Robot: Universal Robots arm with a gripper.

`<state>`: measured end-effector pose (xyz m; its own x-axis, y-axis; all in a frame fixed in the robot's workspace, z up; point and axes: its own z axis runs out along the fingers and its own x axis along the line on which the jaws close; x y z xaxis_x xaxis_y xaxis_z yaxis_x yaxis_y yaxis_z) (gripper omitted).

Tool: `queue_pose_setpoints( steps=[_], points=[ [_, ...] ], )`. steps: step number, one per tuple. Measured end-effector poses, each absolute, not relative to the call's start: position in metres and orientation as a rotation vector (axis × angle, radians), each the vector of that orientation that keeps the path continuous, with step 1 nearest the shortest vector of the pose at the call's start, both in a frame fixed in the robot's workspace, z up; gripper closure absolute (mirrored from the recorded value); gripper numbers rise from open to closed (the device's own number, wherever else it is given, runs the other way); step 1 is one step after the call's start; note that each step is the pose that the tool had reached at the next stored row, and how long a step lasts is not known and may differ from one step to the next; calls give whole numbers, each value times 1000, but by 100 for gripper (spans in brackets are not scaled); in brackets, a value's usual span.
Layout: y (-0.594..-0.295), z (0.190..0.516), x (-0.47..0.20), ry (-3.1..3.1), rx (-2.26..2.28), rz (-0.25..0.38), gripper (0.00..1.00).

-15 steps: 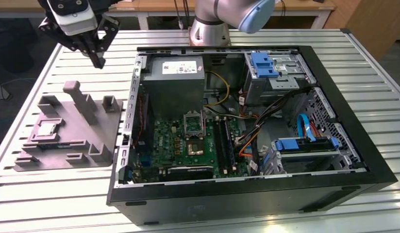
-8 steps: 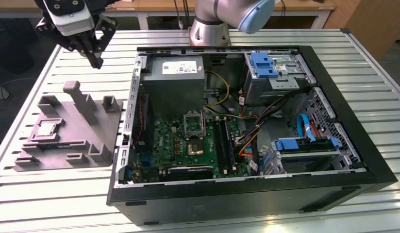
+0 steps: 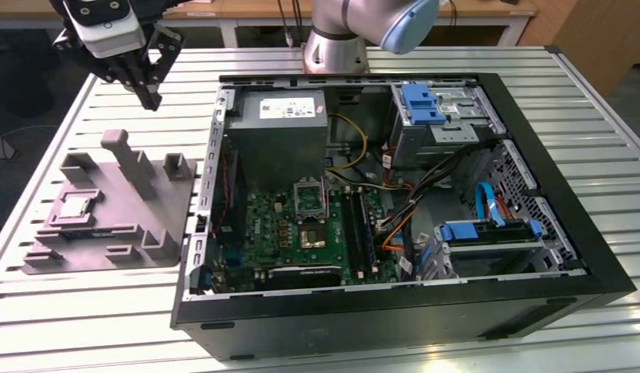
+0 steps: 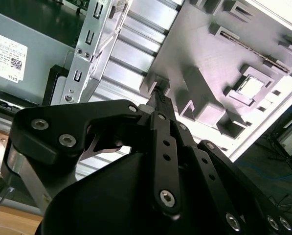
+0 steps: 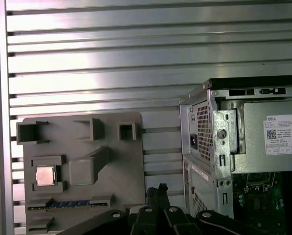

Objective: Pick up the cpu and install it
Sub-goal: 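Reach for the cpu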

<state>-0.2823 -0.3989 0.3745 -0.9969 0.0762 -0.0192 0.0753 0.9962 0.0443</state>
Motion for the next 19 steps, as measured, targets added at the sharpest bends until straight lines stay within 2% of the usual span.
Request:
queue_pose_setpoints(
  steps=[19],
  points=[
    [-399,373,-293,3118,118,68,89]
  ],
)
